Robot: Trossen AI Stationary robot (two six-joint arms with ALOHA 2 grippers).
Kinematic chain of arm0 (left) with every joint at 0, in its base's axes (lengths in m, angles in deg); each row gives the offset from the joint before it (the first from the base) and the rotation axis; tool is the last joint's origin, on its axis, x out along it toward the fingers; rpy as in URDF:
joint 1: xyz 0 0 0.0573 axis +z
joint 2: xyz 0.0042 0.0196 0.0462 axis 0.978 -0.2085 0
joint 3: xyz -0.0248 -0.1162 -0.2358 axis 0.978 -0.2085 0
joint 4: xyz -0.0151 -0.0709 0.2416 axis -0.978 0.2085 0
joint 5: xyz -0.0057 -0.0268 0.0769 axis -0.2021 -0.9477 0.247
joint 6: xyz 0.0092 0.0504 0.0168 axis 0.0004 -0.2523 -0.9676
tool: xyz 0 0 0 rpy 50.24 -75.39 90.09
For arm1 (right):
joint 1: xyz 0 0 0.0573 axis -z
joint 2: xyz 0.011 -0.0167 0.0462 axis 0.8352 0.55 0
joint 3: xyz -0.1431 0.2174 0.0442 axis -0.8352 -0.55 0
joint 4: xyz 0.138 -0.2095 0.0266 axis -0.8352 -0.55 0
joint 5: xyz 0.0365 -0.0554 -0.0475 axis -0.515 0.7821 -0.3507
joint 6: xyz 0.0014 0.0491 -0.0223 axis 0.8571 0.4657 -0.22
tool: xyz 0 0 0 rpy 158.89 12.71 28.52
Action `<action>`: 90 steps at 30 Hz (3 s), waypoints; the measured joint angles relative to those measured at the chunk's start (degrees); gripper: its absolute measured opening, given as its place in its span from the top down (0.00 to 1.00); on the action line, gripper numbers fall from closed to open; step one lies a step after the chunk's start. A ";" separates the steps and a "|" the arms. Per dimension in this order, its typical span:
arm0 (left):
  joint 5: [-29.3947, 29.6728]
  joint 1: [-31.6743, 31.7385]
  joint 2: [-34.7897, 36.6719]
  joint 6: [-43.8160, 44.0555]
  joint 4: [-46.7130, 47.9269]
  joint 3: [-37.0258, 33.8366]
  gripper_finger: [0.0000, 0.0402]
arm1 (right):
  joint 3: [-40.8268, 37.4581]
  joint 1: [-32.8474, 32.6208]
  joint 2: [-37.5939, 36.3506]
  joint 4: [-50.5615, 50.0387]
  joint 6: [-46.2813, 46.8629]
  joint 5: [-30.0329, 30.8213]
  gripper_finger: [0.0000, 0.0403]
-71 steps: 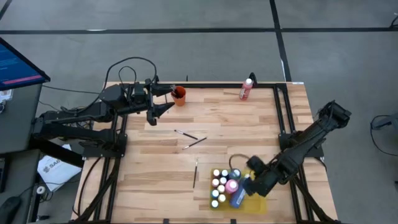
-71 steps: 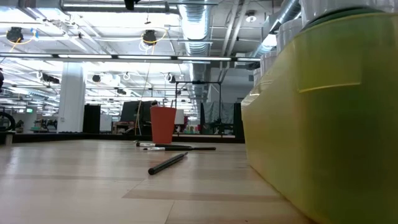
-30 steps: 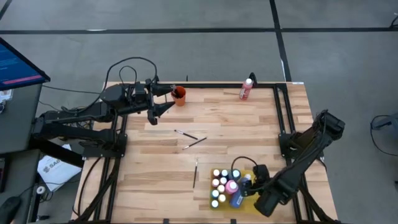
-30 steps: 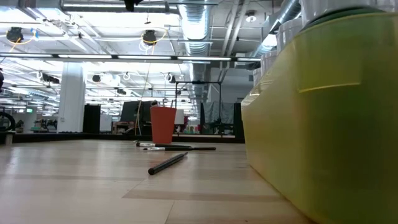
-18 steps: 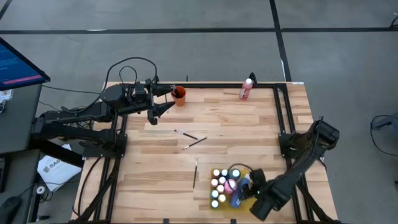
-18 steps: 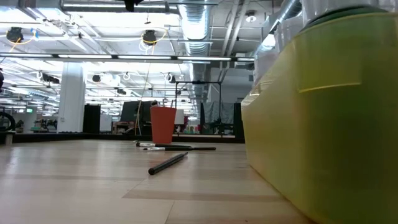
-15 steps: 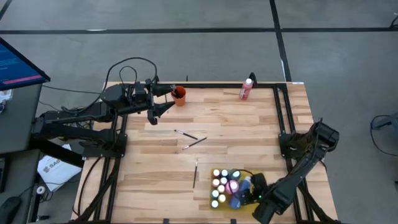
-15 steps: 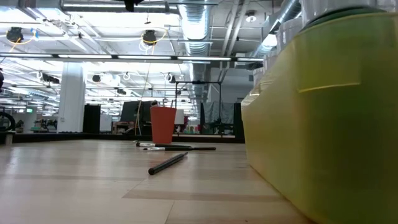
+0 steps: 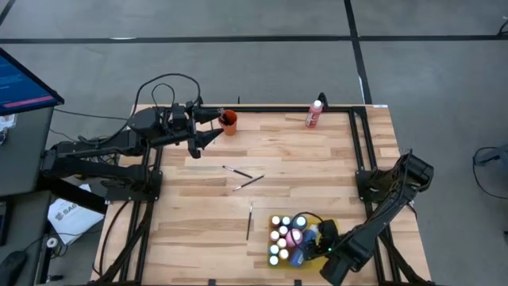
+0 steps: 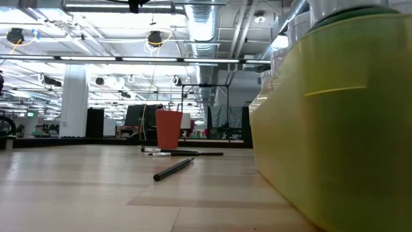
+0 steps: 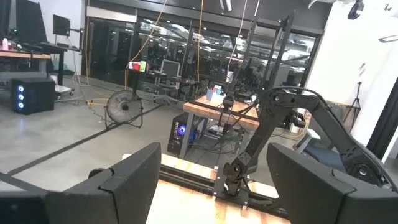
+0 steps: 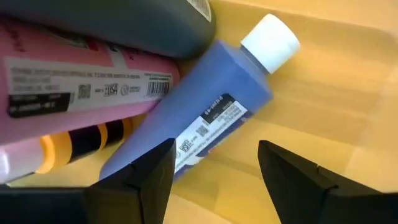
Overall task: Pick & Place Paint Supplies
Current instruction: Put the purple paint bottle into the yellow bin
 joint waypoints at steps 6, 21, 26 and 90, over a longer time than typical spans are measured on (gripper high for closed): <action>-0.01 0.00 0.00 0.00 0.00 0.00 0.29 | 0.00 0.56 0.22 0.10 0.05 1.30 0.44; -0.02 0.00 0.01 0.00 -0.02 0.00 0.29 | -3.00 2.48 0.17 1.77 0.00 2.37 0.45; -0.02 0.00 0.01 -0.01 -0.04 0.00 0.29 | -3.06 3.65 0.13 0.21 0.00 2.29 0.45; -0.02 0.00 0.03 -0.50 -0.57 0.00 0.29 | -2.99 7.13 1.89 6.34 0.39 -3.11 0.46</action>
